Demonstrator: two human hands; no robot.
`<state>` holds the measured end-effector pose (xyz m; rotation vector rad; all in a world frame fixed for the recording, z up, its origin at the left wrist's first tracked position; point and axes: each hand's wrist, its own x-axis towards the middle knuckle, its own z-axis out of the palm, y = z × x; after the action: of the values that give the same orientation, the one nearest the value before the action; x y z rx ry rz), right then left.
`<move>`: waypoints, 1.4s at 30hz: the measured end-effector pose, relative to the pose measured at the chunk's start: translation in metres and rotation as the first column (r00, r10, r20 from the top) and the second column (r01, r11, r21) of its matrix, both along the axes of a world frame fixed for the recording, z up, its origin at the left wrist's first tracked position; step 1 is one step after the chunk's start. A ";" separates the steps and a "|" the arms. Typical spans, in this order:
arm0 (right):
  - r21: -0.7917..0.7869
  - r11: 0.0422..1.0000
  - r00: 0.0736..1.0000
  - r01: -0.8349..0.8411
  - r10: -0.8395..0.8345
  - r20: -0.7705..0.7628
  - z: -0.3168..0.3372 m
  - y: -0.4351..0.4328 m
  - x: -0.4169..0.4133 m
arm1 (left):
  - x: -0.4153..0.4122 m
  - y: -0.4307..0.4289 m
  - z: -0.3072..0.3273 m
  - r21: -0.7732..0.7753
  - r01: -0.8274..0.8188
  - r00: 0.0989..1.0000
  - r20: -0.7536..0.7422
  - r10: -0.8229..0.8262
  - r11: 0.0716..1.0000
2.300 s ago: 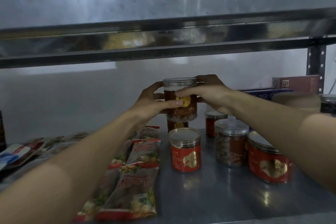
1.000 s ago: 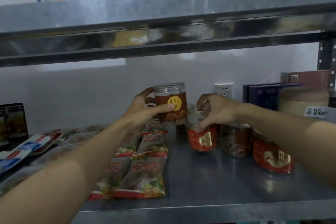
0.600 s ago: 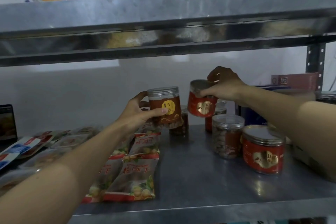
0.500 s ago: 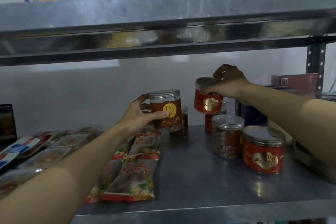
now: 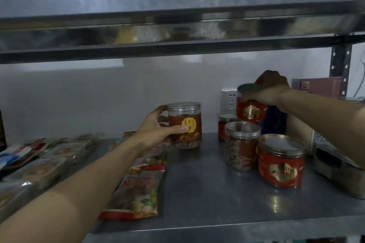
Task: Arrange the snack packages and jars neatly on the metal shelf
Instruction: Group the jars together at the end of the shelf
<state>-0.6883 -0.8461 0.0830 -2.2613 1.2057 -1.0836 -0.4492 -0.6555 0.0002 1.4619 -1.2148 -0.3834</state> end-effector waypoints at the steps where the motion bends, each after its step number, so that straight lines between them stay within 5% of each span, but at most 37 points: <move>1: 0.014 1.000 1.000 0.005 -0.005 -0.021 -0.003 -0.002 0.000 | 0.000 -0.001 -0.001 0.001 0.000 1.000 0.000 0.000 1.000; 14: 0.357 0.934 0.990 0.031 0.019 -0.137 -0.047 -0.029 0.002 | -0.003 -0.009 -0.007 0.031 0.003 1.000 -0.019 -0.002 1.000; 23: 0.366 0.930 0.967 0.035 0.061 -0.248 -0.053 -0.047 -0.002 | -0.005 -0.010 -0.011 0.026 0.048 0.998 -0.035 -0.047 0.998; 26: 0.079 0.997 0.945 0.012 0.014 -0.326 -0.029 -0.027 0.001 | -0.007 -0.008 -0.009 0.018 0.056 0.998 -0.039 -0.056 0.998; 28: -0.127 0.988 0.986 -0.088 0.069 -0.150 -0.012 0.001 0.007 | -0.007 -0.006 -0.007 0.008 0.052 0.998 -0.032 -0.052 0.999; 30: -0.039 0.937 0.936 -0.346 0.348 0.052 -0.005 0.035 0.013 | -0.007 -0.004 -0.005 0.001 0.047 0.998 -0.030 -0.047 0.999; 32: 0.111 0.837 0.843 -0.536 0.537 0.029 -0.012 0.067 0.022 | -0.007 -0.002 -0.006 -0.008 0.051 0.998 -0.025 -0.051 0.999; 42: 0.141 0.793 0.805 -0.593 0.587 0.084 -0.072 0.093 0.056 | -0.004 0.013 -0.024 0.059 0.124 0.992 -0.013 -0.124 0.990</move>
<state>-0.6323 -0.7531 0.0107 -2.2386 0.4691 -0.7396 -0.4535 -0.6429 -0.0236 1.4372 -1.3005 -0.5139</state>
